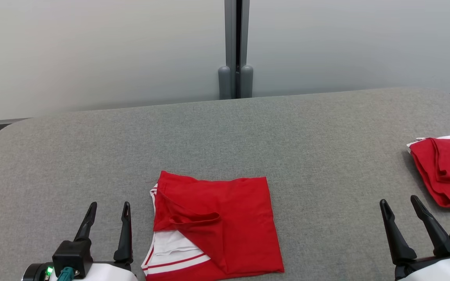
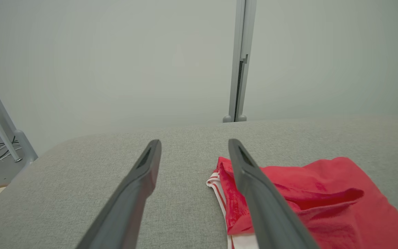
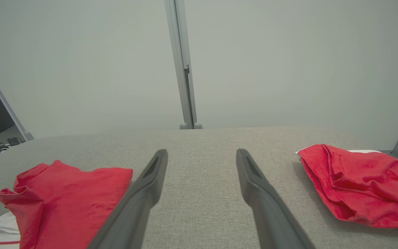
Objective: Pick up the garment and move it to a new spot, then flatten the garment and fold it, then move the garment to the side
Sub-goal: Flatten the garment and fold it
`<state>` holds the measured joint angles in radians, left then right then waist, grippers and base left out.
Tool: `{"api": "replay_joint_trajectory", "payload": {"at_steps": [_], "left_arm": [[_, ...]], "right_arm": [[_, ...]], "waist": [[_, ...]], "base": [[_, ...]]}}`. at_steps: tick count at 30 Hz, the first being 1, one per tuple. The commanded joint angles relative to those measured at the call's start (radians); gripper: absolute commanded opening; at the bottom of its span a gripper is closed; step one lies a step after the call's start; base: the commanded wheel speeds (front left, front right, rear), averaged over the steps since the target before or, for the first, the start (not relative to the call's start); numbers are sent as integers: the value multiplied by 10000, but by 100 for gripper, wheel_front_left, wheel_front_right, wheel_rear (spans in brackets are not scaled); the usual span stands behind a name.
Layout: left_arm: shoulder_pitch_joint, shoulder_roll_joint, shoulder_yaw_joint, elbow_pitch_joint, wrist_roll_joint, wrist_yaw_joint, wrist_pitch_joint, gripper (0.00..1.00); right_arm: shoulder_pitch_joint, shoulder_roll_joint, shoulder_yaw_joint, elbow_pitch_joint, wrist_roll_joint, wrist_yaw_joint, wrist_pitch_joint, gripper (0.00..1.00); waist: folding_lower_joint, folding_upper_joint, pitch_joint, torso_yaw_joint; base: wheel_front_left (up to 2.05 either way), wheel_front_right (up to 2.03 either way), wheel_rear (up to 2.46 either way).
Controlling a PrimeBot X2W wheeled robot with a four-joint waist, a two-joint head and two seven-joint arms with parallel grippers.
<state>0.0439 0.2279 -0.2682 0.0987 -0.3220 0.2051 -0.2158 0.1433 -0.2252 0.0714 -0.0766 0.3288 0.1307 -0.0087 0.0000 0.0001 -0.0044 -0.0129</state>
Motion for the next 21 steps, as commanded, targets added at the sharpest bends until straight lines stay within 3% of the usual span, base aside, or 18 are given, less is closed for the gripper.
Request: {"api": "replay_joint_trajectory", "payload": {"at_steps": [1, 21], "left_arm": [[51, 53, 14, -32, -62, 79, -8, 100], [-182, 135, -128, -89, -92, 87, -65, 100]], "right_arm": [[60, -22, -19, -43, -46, 0, 50, 100], [26, -47, 74, 147, 35, 0, 178, 100]], "waist": [[0, -1, -1, 11], [0, -1, 33, 263]], "base": [[0, 0, 0], [0, 0, 0]]}}
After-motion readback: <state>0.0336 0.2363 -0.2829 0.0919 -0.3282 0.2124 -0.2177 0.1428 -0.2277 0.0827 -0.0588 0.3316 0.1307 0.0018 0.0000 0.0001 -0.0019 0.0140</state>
